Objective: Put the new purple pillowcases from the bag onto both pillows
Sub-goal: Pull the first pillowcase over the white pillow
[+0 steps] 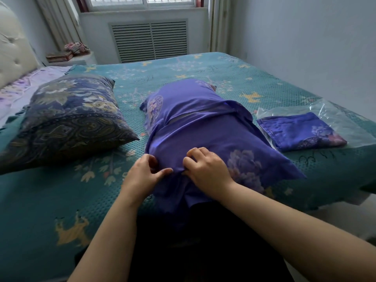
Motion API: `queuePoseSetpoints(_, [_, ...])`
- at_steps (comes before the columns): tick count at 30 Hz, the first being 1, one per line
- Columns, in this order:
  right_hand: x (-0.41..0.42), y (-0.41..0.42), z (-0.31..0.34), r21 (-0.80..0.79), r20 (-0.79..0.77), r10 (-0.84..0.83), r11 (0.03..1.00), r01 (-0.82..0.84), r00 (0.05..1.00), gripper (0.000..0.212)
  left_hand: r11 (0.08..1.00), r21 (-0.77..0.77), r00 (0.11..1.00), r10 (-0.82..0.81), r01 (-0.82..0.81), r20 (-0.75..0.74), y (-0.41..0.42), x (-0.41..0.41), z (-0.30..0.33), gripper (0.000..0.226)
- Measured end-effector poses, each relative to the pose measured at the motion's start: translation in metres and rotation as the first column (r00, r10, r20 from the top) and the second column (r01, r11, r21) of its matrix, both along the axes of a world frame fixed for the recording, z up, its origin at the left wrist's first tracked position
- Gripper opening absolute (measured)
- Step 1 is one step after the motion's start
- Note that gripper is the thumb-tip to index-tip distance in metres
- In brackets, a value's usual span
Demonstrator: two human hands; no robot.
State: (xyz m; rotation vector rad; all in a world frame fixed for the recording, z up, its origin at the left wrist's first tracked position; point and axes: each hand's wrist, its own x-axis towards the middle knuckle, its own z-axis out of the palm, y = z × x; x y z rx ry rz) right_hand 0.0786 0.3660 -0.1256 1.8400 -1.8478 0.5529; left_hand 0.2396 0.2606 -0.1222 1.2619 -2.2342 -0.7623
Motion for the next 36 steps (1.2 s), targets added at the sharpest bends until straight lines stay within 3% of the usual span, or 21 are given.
queuePoseSetpoints(4, [0.008, 0.001, 0.011, -0.208, 0.025, -0.033, 0.977, 0.038, 0.999, 0.014, 0.992, -0.07, 0.993, -0.111, 0.108, -0.036, 0.008, 0.004, -0.007, 0.071])
queuePoseSetpoints(6, [0.014, -0.001, 0.021, -0.237, 0.072, -0.04, 0.97, 0.056, 0.997, 0.015, 0.989, -0.113, 0.983, -0.116, 0.1, -0.144, 0.009, -0.002, -0.007, 0.06])
queuePoseSetpoints(10, [0.019, -0.01, 0.036, -0.186, 0.204, -0.106, 0.972, 0.145, 0.973, 0.027, 0.989, -0.145, 0.913, -0.072, 0.014, -0.402, 0.004, -0.017, -0.006, 0.012])
queuePoseSetpoints(14, [0.018, -0.015, 0.043, 0.025, 0.284, -0.135, 0.991, 0.134, 0.949, 0.025, 0.999, -0.031, 0.879, 0.012, -0.031, -0.476, 0.0, -0.023, -0.003, 0.022])
queuePoseSetpoints(19, [0.019, -0.019, 0.048, 0.163, 0.361, -0.148, 0.982, 0.094, 0.921, 0.031, 1.0, 0.01, 0.923, 0.012, -0.009, -0.384, -0.023, -0.032, 0.008, 0.015])
queuePoseSetpoints(22, [0.013, -0.018, 0.053, 0.216, 0.416, -0.191, 0.97, 0.107, 0.889, 0.038, 0.992, 0.035, 0.937, -0.105, 0.123, -0.334, -0.031, -0.044, 0.018, 0.017])
queuePoseSetpoints(26, [0.0, -0.014, 0.054, 0.243, 0.437, -0.281, 0.951, 0.189, 0.855, 0.023, 0.957, 0.095, 0.938, -0.242, 0.272, -0.248, -0.037, -0.058, 0.027, 0.017])
queuePoseSetpoints(28, [-0.004, -0.014, 0.051, 0.241, 0.52, -0.294, 0.951, 0.192, 0.802, 0.019, 0.961, 0.019, 0.943, -0.266, 0.275, -0.197, -0.037, -0.061, 0.03, 0.011])
queuePoseSetpoints(31, [-0.011, -0.022, 0.049, 0.297, 0.698, -0.302, 0.947, 0.121, 0.649, 0.017, 0.968, -0.126, 0.965, -0.231, 0.216, -0.124, -0.033, -0.064, 0.033, 0.006])
queuePoseSetpoints(34, [-0.017, -0.029, 0.043, 0.364, 0.828, -0.307, 0.931, -0.033, 0.469, 0.03, 0.935, 0.14, 0.938, -0.3, 0.325, -0.173, -0.04, -0.068, 0.026, 0.023])
queuePoseSetpoints(36, [-0.016, -0.03, 0.036, 0.393, 0.848, -0.324, 0.915, -0.089, 0.419, 0.034, 0.852, 0.346, 0.916, -0.395, 0.392, -0.066, -0.044, -0.067, 0.025, 0.024])
